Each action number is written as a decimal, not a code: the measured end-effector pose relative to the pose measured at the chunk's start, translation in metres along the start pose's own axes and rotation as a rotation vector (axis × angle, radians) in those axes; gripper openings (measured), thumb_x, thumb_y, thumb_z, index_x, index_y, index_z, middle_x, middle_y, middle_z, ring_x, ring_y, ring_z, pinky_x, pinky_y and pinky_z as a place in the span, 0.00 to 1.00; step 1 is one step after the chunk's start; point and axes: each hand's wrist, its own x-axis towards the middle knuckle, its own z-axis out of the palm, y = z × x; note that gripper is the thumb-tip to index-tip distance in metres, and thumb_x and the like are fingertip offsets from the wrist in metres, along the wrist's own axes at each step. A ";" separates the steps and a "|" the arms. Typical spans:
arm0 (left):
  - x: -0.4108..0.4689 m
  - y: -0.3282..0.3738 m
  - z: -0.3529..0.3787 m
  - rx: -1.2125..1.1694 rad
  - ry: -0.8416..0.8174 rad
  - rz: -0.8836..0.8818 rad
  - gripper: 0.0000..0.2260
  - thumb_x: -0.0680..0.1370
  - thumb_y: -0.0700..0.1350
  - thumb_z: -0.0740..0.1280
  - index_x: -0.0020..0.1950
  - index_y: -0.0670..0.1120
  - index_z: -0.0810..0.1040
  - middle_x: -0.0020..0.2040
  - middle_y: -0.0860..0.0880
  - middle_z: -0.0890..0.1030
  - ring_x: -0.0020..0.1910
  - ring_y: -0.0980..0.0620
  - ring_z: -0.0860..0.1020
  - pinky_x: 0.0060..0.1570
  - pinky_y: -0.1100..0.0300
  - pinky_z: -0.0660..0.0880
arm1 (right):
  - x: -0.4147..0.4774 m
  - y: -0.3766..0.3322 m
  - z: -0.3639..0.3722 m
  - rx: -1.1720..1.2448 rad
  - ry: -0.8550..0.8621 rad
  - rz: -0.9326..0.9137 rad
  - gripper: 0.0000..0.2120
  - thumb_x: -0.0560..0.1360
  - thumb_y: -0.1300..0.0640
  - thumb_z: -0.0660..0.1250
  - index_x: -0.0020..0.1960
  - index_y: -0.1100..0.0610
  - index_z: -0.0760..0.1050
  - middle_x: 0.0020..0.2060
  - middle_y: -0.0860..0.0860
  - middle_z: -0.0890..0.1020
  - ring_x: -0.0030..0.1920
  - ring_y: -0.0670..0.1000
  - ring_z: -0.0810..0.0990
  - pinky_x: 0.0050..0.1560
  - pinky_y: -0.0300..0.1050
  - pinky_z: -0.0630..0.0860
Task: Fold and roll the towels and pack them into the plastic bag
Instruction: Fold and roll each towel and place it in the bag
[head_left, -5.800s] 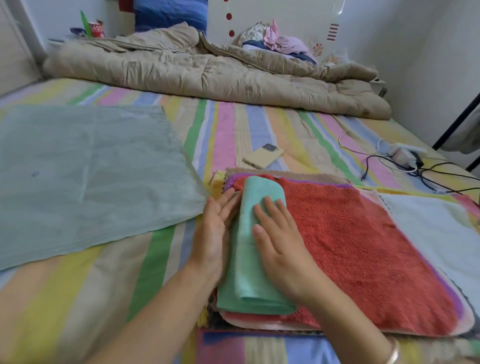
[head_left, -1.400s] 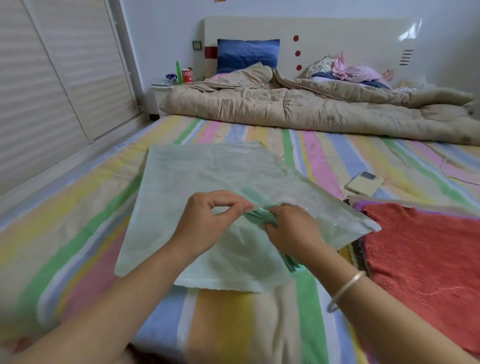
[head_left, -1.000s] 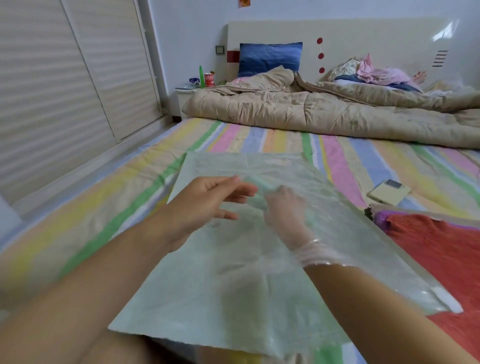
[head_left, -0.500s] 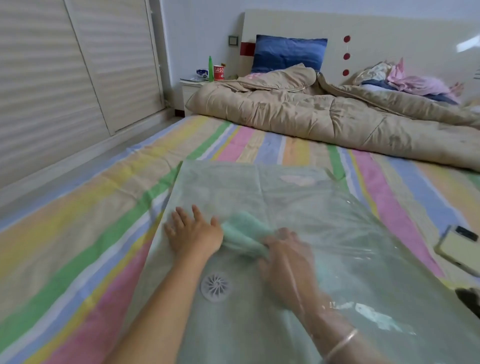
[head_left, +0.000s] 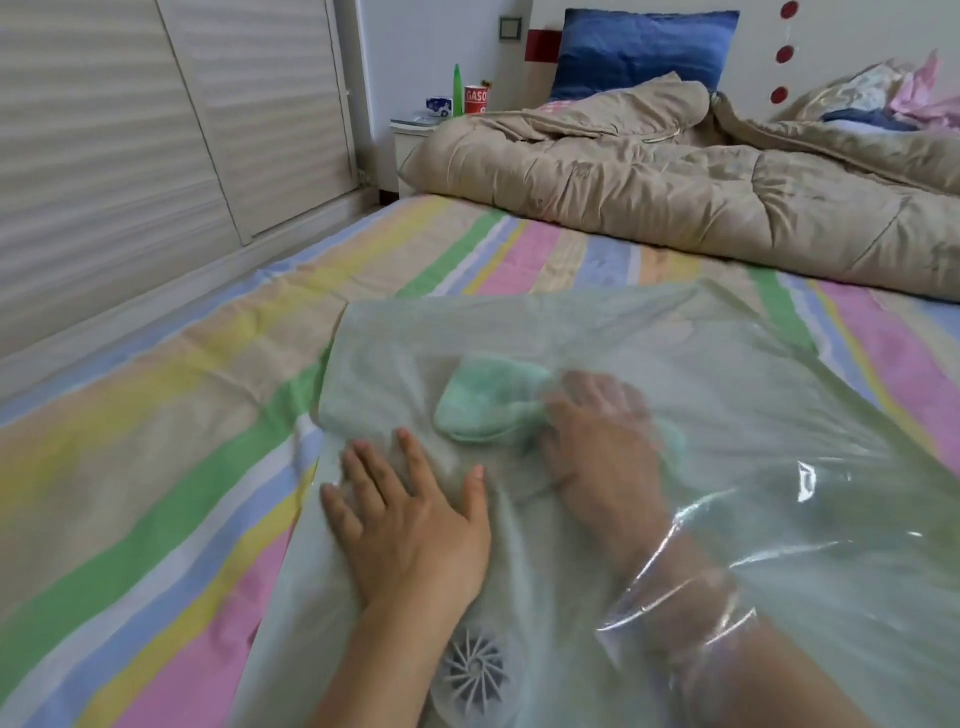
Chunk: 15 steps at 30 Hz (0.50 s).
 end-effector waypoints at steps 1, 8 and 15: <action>0.001 0.000 0.002 0.008 0.002 0.003 0.41 0.70 0.68 0.30 0.79 0.46 0.36 0.79 0.38 0.42 0.78 0.43 0.39 0.73 0.42 0.37 | 0.014 0.004 0.010 0.012 0.030 -0.074 0.13 0.65 0.54 0.66 0.49 0.51 0.81 0.51 0.53 0.81 0.51 0.59 0.78 0.57 0.52 0.69; -0.003 0.004 -0.002 0.025 -0.050 0.061 0.39 0.76 0.68 0.39 0.79 0.46 0.36 0.78 0.37 0.40 0.77 0.42 0.38 0.73 0.40 0.37 | 0.008 0.016 0.022 0.026 -0.097 -0.075 0.19 0.70 0.46 0.63 0.59 0.49 0.78 0.65 0.59 0.74 0.65 0.63 0.72 0.69 0.63 0.60; -0.030 0.034 -0.022 0.046 -0.328 0.348 0.45 0.72 0.75 0.46 0.79 0.48 0.40 0.79 0.38 0.41 0.78 0.40 0.40 0.74 0.41 0.40 | -0.065 0.062 -0.030 -0.167 -0.265 0.060 0.25 0.68 0.38 0.62 0.62 0.47 0.76 0.65 0.60 0.73 0.63 0.64 0.73 0.62 0.61 0.65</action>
